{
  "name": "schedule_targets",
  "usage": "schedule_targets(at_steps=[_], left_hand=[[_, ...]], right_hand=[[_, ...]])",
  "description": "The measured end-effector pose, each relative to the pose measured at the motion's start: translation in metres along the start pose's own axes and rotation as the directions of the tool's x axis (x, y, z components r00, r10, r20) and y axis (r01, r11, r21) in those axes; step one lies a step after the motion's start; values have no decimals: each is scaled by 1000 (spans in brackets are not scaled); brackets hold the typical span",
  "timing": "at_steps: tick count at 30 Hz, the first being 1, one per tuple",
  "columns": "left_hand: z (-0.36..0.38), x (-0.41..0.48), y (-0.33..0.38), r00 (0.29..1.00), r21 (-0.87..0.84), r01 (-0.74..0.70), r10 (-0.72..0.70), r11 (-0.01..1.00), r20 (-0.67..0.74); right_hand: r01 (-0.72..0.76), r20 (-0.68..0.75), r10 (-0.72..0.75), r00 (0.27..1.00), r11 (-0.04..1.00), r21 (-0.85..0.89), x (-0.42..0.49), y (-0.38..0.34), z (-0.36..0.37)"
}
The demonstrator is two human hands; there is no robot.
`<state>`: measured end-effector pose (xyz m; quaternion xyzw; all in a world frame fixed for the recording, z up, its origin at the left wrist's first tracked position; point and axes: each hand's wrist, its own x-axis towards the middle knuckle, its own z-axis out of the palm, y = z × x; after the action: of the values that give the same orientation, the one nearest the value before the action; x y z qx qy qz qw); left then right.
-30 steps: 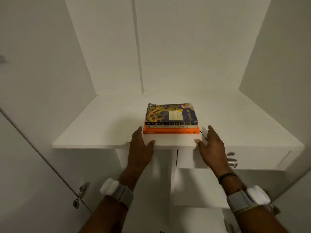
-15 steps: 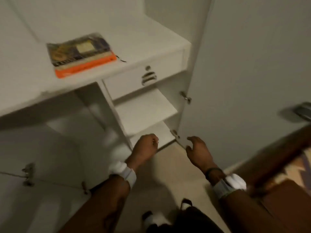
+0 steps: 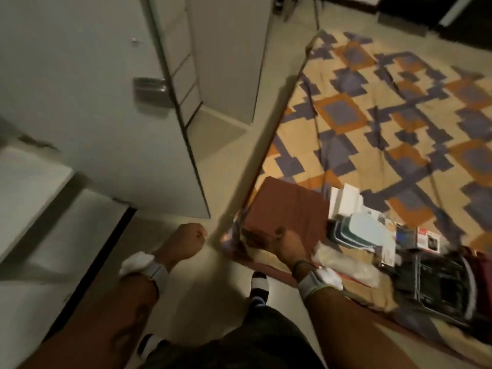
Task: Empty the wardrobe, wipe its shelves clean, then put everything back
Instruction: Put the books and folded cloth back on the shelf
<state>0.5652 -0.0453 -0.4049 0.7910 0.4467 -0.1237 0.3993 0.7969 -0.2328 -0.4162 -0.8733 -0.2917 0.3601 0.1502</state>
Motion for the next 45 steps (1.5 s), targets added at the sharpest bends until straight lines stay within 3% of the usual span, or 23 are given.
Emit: schedule_targets(at_steps=[2, 6, 14, 20, 26, 32, 38, 45], left_hand=[[32, 25, 45, 993, 31, -47, 44, 998, 111], [79, 75, 111, 960, 69, -18, -2, 997, 279], [144, 202, 129, 965, -2, 82, -79, 997, 249], [206, 332, 41, 951, 72, 234, -243, 970, 192], [204, 342, 88, 961, 6, 201, -199, 980, 193], [197, 335, 110, 940, -109, 330, -316, 938, 129], [195, 339, 102, 906, -217, 417, -387, 882, 170], [194, 344, 103, 880, -446, 462, -335, 767, 336]], right_hand=[[-96, -2, 96, 995, 995, 22, 16, 48, -30], [-265, 15, 265, 964, 959, 99, 49, 122, -50], [-338, 18, 343, 939, 911, 235, 152, 196, -7], [-451, 8, 493, 870, 790, 416, 226, 245, 44], [-549, 4, 599, 801, 731, 405, 263, 242, 35], [-620, 44, 694, 719, 610, 493, 282, 256, 38], [-368, -87, 575, 813, 624, 690, 267, 229, 35], [-240, -29, 408, 912, 591, 770, 266, 235, 26]])
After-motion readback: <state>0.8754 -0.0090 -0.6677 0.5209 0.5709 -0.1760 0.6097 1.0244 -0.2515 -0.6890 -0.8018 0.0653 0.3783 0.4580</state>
